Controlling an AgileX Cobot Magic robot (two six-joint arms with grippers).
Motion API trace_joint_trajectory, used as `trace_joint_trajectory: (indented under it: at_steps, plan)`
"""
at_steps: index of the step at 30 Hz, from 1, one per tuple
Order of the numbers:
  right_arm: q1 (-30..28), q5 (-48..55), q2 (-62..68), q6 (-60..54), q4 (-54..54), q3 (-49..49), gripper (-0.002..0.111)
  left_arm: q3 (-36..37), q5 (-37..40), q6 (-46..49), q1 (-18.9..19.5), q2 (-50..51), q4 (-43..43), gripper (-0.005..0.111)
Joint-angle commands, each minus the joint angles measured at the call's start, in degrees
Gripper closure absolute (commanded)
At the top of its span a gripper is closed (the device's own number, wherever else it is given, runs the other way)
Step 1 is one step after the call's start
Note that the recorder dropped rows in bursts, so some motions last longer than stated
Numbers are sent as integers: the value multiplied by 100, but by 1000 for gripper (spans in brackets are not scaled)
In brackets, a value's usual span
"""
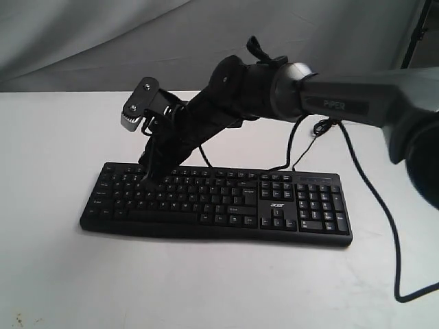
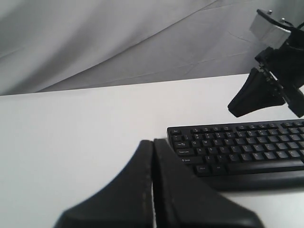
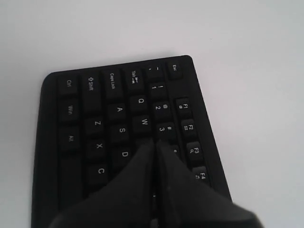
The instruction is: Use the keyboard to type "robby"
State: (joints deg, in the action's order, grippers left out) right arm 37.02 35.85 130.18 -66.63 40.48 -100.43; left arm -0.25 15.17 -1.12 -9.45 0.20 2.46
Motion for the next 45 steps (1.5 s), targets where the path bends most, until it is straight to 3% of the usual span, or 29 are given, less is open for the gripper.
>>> trace_joint_trajectory:
  at_steps: [1,22,28,45]
  plan:
    - [106,297,383,689,-615,-573,108,25,-31,-16,-36,-20,27,107]
    - [176,-69,574,1167,-1032,-638,108,25,-31,-16,-36,-20,27,107]
    - [189,295,716,1227,-1037,-1046,108,25,-31,-16,-36,-20,27,107]
    - [189,510,757,1300,-1196,-1045,108,25,-31,-16,-36,-20,27,107]
